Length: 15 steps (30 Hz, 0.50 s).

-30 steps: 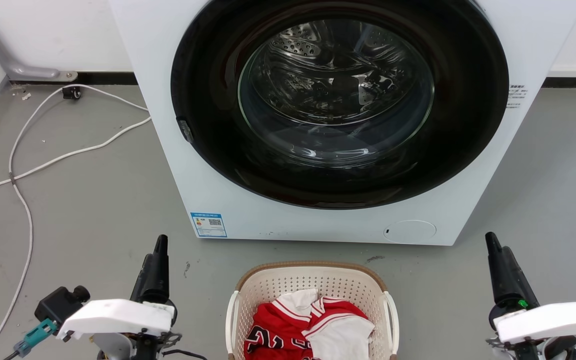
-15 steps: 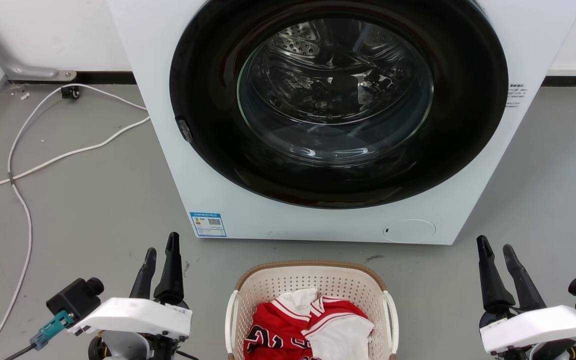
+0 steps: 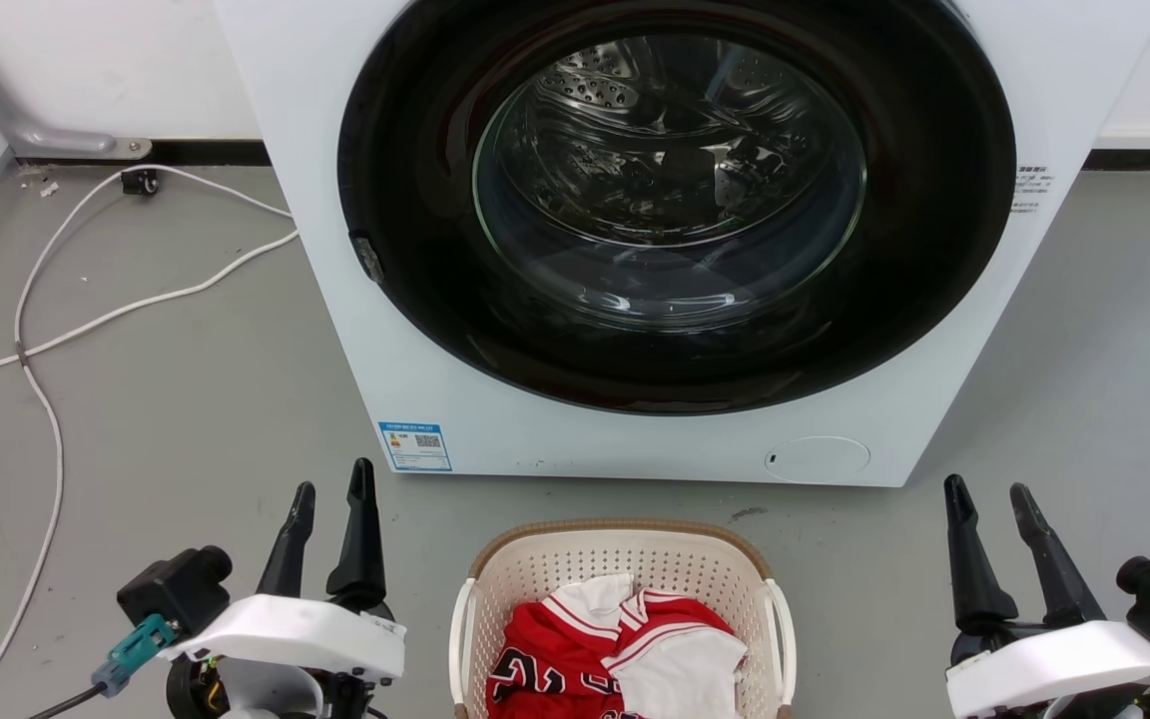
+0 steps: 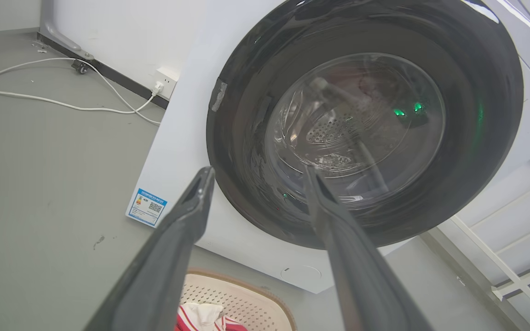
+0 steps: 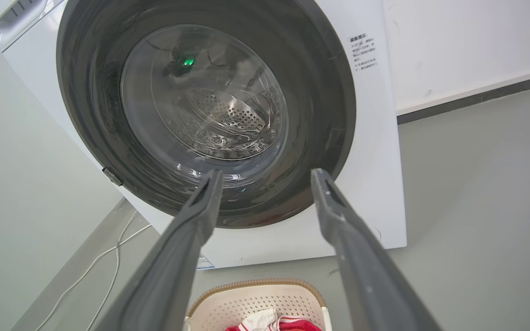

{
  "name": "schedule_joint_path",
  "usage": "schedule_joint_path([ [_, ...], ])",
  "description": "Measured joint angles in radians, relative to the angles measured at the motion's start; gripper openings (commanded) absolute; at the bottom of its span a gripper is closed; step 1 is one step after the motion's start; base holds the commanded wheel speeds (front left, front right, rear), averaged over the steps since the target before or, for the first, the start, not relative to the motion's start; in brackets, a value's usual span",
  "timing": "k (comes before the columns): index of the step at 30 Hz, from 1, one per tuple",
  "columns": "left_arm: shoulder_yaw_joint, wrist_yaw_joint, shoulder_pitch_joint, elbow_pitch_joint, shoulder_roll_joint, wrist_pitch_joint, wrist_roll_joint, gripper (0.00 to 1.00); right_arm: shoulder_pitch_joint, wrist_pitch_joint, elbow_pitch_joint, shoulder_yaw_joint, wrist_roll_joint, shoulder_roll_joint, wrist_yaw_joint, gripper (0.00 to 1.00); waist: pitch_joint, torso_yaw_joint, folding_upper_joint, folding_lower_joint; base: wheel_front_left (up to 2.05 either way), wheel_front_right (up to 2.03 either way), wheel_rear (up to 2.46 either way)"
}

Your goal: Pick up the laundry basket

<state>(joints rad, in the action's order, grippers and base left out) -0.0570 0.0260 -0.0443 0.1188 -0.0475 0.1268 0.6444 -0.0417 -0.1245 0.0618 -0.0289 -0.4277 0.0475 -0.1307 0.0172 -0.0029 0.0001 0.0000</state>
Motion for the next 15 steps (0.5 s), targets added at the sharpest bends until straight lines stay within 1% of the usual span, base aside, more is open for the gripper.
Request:
schedule_joint_path([
  [15,-0.027,-0.010,0.010,-0.019,0.000,0.038,-0.154,1.00,-0.020,-0.040,-0.032,0.007,0.171,0.000,0.000,1.00,0.003,0.002,0.0000,0.0000,0.00,0.00,0.00],
])
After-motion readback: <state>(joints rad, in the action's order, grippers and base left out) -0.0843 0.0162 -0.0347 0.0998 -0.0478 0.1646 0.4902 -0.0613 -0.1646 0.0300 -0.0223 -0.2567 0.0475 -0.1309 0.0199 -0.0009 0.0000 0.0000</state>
